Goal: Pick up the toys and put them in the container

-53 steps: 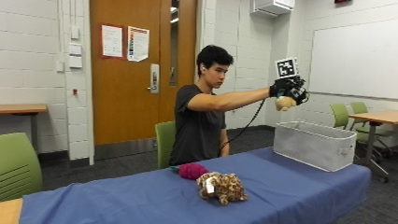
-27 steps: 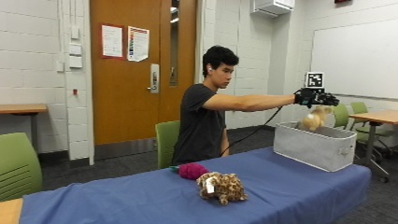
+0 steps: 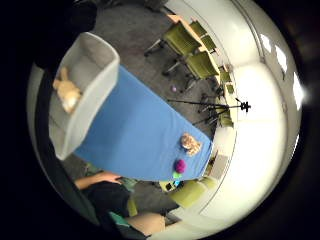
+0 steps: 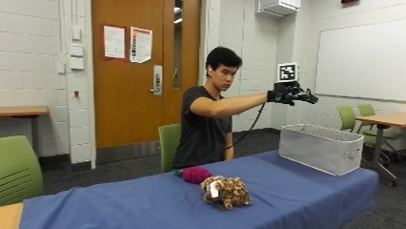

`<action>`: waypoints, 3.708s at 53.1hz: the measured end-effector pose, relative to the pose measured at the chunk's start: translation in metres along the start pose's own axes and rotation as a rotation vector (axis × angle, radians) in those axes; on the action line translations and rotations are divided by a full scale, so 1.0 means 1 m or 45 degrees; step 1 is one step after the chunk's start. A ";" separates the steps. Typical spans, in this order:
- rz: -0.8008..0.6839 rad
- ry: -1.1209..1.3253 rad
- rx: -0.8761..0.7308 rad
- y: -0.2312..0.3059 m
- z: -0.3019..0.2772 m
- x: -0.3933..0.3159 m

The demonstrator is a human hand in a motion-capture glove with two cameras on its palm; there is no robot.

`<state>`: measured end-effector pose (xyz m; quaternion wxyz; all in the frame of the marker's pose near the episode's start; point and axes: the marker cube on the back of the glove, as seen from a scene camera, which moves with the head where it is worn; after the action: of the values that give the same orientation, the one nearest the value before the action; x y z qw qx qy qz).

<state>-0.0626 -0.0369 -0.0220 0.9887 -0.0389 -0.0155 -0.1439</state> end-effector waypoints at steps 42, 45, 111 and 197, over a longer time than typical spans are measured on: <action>0.868 0.105 -0.126 0.275 0.129 0.339; 0.890 0.100 -0.162 0.286 0.154 0.345; 0.910 -0.122 -0.054 0.339 0.234 0.351; -0.113 0.041 0.103 -0.102 0.014 -0.021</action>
<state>-0.1115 -0.1270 -0.0018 0.9822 0.0042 -0.0072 -0.1874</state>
